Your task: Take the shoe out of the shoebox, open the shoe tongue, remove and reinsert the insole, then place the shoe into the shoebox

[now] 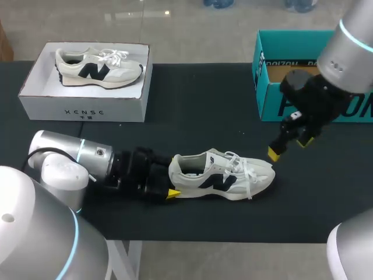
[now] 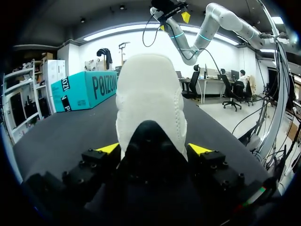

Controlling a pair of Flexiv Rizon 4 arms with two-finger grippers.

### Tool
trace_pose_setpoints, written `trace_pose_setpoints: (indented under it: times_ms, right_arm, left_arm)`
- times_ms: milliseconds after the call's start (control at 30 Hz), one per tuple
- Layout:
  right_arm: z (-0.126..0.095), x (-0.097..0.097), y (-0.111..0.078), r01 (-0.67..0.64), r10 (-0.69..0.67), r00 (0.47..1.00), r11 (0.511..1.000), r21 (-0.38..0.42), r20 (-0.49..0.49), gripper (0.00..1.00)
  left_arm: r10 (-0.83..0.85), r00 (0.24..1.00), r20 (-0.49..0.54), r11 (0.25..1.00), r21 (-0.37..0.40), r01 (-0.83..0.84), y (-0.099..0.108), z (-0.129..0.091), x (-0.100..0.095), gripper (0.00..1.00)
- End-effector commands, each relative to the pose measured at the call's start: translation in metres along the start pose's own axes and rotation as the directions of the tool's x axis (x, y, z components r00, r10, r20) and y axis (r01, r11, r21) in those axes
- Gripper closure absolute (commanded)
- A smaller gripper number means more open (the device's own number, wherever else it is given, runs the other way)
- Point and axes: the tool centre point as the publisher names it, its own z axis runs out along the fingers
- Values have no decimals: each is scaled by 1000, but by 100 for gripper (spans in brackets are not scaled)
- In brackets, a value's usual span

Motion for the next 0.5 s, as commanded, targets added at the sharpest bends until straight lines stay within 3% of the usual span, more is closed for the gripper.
trace_pose_setpoints:
  times_ms: [33, 100, 500]
  right_arm:
    - [38, 22, 96, -21, 19, 1000, 979, 203, 10, 0]
    - [42, 30, 105, 39, -49, 998, 978, 206, 44, 0]
    - [42, 30, 105, 39, -49, 998, 978, 206, 44, 0]
  left_arm:
    - [0, 1000, 3, 1000, 0, 0, 4, 4, 0, 100]
    - [0, 1000, 3, 1000, 0, 0, 4, 4, 0, 100]
    - [0, 1000, 3, 1000, 0, 0, 4, 4, 0, 100]
